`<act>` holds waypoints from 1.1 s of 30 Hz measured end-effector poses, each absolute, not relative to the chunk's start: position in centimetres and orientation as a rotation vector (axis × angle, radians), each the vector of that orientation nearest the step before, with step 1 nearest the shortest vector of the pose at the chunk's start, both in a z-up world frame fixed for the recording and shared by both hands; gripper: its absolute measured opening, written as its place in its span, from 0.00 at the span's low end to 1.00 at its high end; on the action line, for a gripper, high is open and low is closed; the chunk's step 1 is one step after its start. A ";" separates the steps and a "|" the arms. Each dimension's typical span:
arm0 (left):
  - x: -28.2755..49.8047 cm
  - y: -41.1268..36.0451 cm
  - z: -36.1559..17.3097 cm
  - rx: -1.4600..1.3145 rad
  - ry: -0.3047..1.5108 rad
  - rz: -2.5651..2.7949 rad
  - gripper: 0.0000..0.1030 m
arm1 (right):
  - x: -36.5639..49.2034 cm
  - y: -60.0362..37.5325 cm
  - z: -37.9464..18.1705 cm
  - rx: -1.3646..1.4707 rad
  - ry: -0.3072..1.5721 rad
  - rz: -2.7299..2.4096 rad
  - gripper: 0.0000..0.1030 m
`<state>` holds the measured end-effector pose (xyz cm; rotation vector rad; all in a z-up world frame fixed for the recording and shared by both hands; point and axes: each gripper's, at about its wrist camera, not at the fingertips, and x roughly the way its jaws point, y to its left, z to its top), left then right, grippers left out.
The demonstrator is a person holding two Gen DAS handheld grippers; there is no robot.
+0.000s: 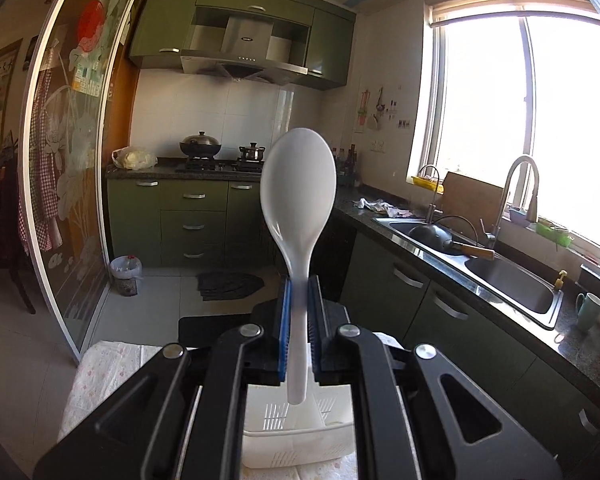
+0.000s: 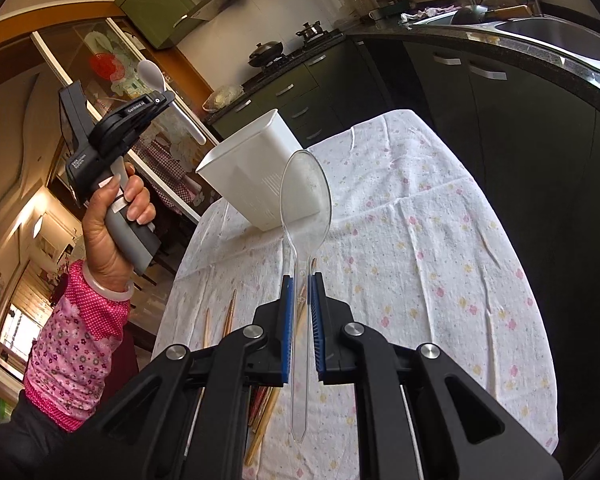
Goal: Organize utensils
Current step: 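Drop the white spoon into the holder with the left gripper while the right gripper carries the clear spoon, then lower the clear spoon into the white holder and open the right gripper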
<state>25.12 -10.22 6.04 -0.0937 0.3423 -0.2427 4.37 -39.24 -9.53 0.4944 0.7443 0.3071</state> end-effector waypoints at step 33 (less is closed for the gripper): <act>17.6 -5.2 2.7 -0.120 0.357 -0.221 0.43 | 15.7 -32.0 1.9 0.330 0.251 0.272 0.09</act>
